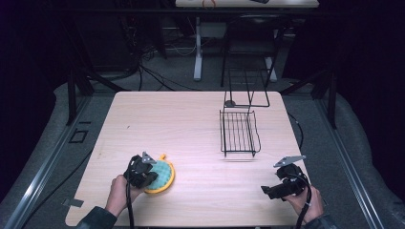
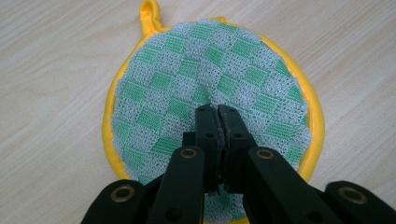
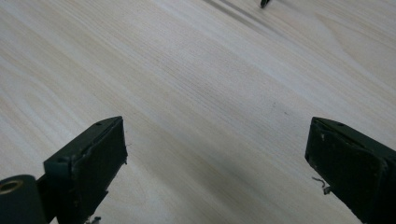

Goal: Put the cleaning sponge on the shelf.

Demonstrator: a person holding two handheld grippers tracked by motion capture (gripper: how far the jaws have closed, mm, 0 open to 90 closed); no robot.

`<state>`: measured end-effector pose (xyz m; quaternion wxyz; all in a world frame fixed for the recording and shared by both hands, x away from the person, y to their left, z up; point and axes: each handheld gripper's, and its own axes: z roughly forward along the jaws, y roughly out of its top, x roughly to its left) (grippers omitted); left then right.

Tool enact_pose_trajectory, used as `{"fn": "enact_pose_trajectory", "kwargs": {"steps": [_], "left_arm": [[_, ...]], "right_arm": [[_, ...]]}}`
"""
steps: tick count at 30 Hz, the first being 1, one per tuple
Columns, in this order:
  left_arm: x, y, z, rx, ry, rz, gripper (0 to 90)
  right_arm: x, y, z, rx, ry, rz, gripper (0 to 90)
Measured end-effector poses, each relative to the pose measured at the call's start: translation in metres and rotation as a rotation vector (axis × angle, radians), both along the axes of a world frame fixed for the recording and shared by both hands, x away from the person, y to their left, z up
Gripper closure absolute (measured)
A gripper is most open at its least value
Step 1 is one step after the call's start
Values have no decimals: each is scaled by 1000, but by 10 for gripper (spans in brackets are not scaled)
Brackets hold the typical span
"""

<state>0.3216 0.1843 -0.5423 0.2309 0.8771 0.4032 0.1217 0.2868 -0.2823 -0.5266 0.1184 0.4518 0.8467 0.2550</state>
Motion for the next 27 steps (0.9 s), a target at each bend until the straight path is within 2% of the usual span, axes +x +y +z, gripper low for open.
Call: {"fn": "enact_pose_trajectory", "kwargs": {"steps": [1, 4, 10, 13, 17, 24, 27], "left_arm": [[0, 0, 0, 7, -8, -1, 885], [0, 4, 3, -20, -11, -11, 887], [-1, 8, 6, -34, -13, -16, 889], [-3, 9, 11, -45, -28, -21, 892], [-5, 10, 13, -45, -32, -20, 892], [-9, 12, 21, -60, -71, -12, 894], [-9, 12, 22, -62, -70, -15, 894]], "right_arm": [[0, 0, 0, 0, 0, -1, 49], [0, 0, 0, 1, -2, 1, 49], [1, -2, -1, 1, 2, 4, 51], [1, -2, 0, 2, 2, 4, 51], [1, -2, 0, 2, 1, 4, 51], [1, -2, 0, 7, 3, 3, 51], [1, -2, 0, 6, 4, 4, 51]]}}
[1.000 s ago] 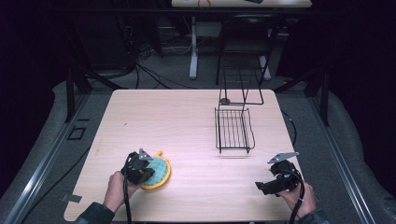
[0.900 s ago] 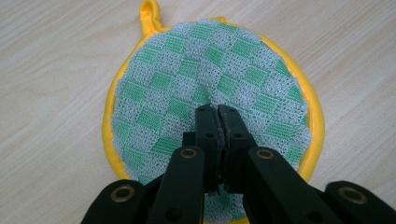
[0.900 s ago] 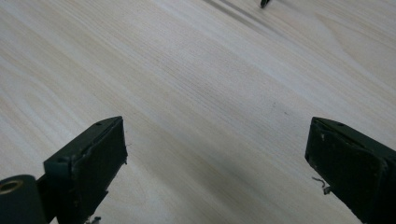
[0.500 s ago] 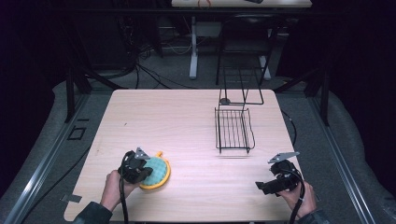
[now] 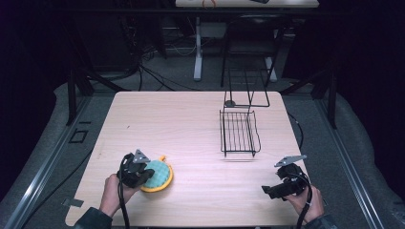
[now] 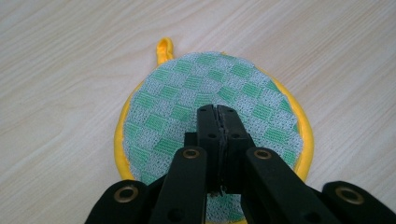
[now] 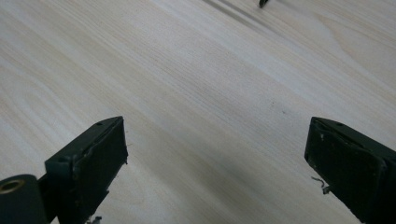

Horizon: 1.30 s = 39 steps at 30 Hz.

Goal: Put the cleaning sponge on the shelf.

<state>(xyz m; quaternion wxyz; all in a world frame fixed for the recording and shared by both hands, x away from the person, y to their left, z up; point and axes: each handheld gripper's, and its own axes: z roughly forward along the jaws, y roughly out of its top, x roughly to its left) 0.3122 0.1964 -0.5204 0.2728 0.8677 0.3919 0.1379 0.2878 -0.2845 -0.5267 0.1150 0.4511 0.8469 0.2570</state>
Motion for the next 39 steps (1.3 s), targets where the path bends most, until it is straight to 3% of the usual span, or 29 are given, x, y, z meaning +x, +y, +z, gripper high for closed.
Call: {"fn": "enact_pose_trajectory", "kwargs": {"steps": [26, 39], "left_arm": [[1, 1, 22, -46, -63, 7, 893], [4, -9, 33, -63, -91, -10, 894]], "right_arm": [[0, 1, -1, -10, 9, 6, 53], [0, 1, -1, -9, 22, 5, 53]]}}
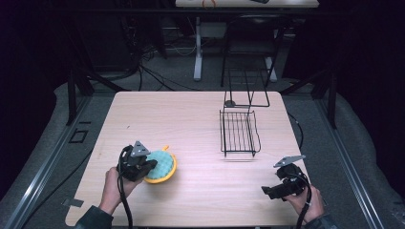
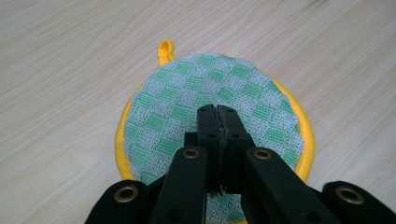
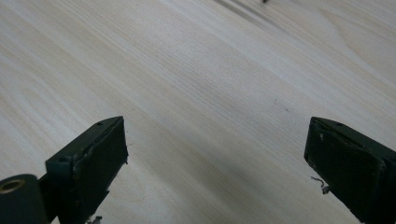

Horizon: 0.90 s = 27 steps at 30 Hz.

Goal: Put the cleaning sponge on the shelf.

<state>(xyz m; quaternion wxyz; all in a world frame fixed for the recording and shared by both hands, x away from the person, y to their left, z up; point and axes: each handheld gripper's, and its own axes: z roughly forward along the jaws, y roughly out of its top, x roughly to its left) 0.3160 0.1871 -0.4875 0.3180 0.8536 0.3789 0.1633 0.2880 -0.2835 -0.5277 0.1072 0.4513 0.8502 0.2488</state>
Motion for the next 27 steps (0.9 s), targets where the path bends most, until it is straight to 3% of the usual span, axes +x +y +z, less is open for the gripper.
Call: {"fn": "enact_pose_trajectory", "kwargs": {"steps": [27], "left_arm": [[17, -17, 17, -15, -43, -31, 893]], "right_arm": [[0, 1, -2, -4, 13, 18, 38]]}}
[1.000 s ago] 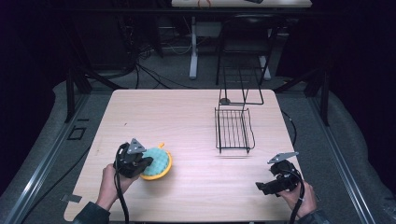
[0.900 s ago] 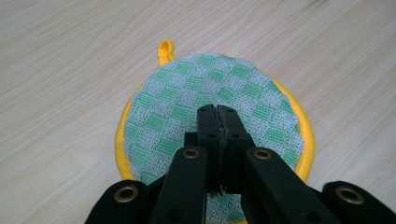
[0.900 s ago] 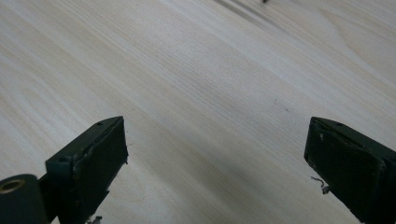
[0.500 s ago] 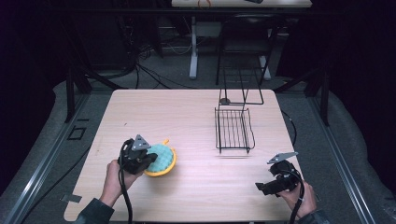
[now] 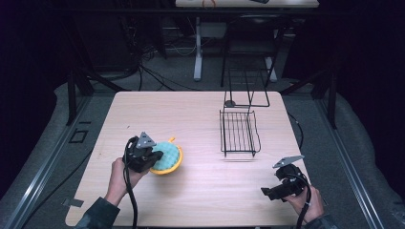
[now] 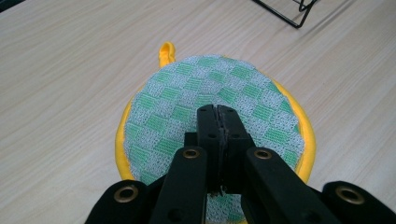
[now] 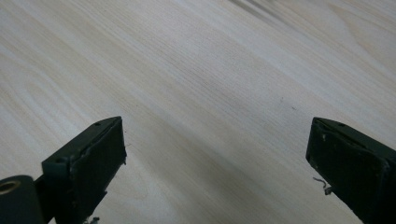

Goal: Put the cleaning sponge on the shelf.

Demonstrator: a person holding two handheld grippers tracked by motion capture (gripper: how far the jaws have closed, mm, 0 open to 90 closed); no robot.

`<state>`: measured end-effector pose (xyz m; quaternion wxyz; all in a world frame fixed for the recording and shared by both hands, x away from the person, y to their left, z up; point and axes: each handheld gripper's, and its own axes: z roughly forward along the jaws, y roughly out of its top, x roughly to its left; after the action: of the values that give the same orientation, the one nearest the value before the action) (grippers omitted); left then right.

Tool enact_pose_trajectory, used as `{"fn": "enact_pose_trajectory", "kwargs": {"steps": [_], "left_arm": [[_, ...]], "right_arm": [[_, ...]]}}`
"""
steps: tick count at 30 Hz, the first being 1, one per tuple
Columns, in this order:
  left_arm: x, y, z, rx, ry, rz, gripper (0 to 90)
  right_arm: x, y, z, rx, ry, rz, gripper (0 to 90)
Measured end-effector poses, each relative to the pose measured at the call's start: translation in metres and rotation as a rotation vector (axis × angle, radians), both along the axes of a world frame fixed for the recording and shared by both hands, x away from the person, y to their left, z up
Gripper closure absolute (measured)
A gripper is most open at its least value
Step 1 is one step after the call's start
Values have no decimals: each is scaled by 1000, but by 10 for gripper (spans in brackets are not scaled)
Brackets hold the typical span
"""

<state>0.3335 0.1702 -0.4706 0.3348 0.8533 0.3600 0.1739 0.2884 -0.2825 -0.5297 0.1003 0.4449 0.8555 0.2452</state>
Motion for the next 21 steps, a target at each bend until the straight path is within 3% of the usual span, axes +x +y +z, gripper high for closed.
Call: {"fn": "enact_pose_trajectory", "kwargs": {"steps": [5, 21], "left_arm": [[5, -7, 3, -4, -11, -8, 893], [22, -31, 10, -12, -26, -64, 893]], "right_arm": [[1, 1, -2, -14, 11, 12, 0], [2, 3, -5, -5, 24, 29, 0]]}}
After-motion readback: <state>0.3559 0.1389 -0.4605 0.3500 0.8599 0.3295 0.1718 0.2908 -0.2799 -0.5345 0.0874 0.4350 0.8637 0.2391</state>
